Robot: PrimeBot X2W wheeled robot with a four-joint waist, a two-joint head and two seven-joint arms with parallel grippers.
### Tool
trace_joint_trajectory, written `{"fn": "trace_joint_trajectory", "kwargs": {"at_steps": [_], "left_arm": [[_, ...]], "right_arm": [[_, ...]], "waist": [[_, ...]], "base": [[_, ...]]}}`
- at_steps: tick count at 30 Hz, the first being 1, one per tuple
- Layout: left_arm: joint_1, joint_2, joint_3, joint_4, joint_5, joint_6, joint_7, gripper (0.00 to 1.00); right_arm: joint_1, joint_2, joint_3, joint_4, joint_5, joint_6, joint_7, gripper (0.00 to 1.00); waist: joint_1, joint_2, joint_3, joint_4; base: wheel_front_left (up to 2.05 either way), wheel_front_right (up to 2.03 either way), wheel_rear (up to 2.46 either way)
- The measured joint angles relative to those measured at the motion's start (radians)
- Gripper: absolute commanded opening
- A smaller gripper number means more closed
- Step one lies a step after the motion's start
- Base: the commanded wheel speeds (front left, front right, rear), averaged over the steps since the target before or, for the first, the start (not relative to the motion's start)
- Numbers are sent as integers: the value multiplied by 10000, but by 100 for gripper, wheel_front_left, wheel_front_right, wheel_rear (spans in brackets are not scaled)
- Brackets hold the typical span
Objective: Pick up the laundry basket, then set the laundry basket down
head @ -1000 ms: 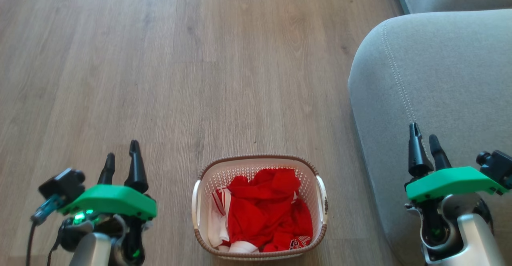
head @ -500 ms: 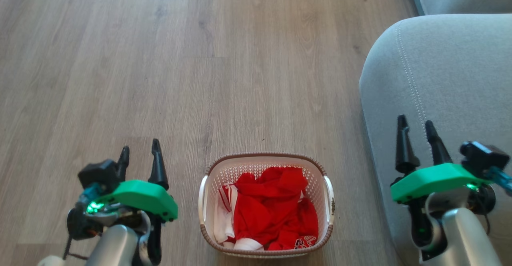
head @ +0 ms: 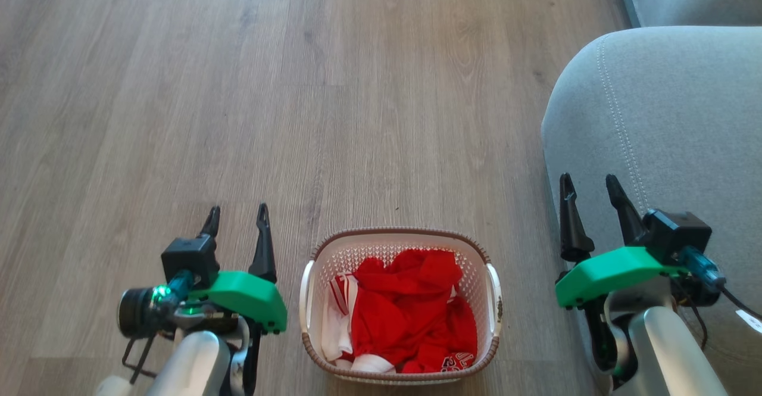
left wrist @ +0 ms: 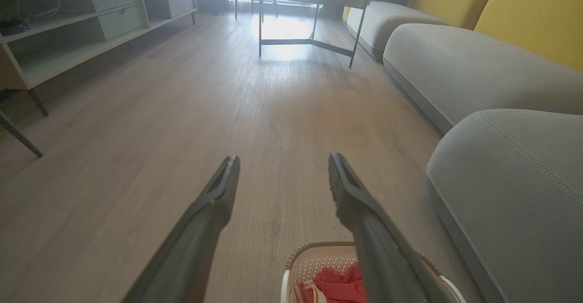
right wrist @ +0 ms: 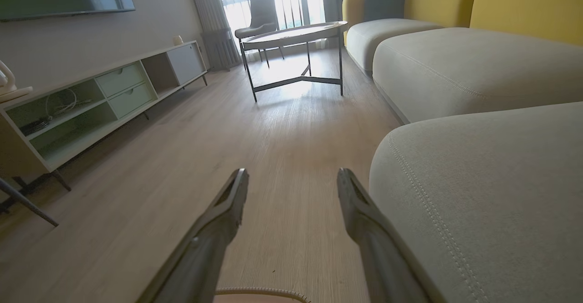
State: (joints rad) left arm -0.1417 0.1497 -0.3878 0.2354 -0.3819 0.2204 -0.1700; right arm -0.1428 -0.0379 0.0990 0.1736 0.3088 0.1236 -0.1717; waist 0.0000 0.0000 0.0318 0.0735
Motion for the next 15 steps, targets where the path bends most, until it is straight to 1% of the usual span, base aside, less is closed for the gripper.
{"fn": "trace_joint_trajectory", "kwargs": {"at_steps": [6,11,15], "left_arm": [[-26,-19,6,-349,640,56,-209,100],[-47,-71,82,-740,1415,165,-399,100],[-135,-144,121,-1081,1866,161,-491,100]], "right_arm": [[-134,-10,10,-40,-493,0,-163,100],[-198,-19,33,-253,-1085,0,-355,100],[-228,-23,46,-470,-1398,2,-470,100]], "waist": [[0,0,28,28],[0,0,89,62],[0,0,141,91]], "base": [[0,0,0],[0,0,0],[0,0,0]]}}
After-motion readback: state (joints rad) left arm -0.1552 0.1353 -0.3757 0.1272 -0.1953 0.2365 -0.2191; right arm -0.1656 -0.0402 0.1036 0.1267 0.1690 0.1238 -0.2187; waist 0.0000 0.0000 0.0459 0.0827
